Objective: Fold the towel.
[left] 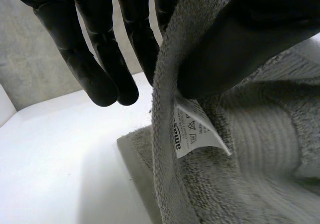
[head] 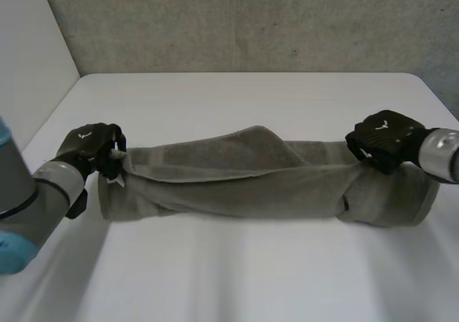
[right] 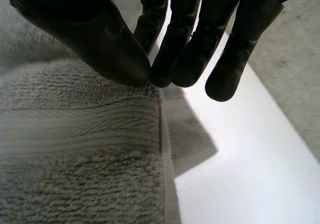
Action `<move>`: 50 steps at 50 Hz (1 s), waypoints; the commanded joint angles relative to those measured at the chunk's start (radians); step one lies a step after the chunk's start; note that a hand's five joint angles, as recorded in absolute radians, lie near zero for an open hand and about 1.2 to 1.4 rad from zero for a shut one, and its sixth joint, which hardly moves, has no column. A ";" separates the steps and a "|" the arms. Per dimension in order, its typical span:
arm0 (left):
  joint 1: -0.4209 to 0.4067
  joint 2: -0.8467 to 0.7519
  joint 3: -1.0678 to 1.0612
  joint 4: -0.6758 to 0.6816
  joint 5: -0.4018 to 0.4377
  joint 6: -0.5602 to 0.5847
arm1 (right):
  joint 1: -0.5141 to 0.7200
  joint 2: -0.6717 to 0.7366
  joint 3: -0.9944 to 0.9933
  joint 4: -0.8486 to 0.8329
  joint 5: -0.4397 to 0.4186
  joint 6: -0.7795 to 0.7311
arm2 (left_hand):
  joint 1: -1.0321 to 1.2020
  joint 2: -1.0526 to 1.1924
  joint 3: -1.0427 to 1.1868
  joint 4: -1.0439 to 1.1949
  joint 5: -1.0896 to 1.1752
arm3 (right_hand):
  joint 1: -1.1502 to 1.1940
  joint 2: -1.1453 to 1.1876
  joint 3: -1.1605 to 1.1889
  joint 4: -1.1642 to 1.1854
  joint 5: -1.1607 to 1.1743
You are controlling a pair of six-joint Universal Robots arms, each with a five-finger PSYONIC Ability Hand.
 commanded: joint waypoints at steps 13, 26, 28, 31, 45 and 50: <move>-0.065 -0.347 0.421 -0.010 -0.183 -0.037 | 0.125 0.222 -0.068 -0.631 0.122 -0.009 | -0.052 -0.120 -0.148 -0.121 -0.258 | 0.070 0.059 0.048 0.046 0.053; -0.075 -0.446 0.538 -0.027 -0.252 -0.032 | 0.157 0.377 -0.160 -0.696 0.115 -0.015 | -0.052 -0.120 -0.148 -0.121 -0.258 | 0.070 0.059 0.048 0.046 0.053; -0.073 -0.456 0.544 -0.027 -0.252 -0.032 | 0.159 0.392 -0.173 -0.700 0.121 -0.016 | -0.052 -0.120 -0.148 -0.121 -0.258 | 0.070 0.059 0.048 0.046 0.053; -0.075 -0.476 0.562 -0.027 -0.255 -0.030 | 0.168 0.422 -0.197 -0.702 0.122 -0.015 | -0.052 -0.120 -0.148 -0.121 -0.258 | 0.070 0.059 0.048 0.046 0.053; -0.085 -0.506 0.625 -0.102 -0.254 -0.026 | 0.171 0.449 -0.250 -0.702 0.122 -0.004 | -1.160 -1.228 -1.256 -1.229 -1.366 | -1.152 -1.163 -1.174 -1.176 -1.168; -0.098 -0.464 0.628 -0.136 -0.252 -0.026 | 0.170 0.407 -0.234 -0.700 0.155 0.004 | -1.218 -1.285 -1.313 -1.286 -1.423 | -1.152 -1.163 -1.174 -1.176 -1.168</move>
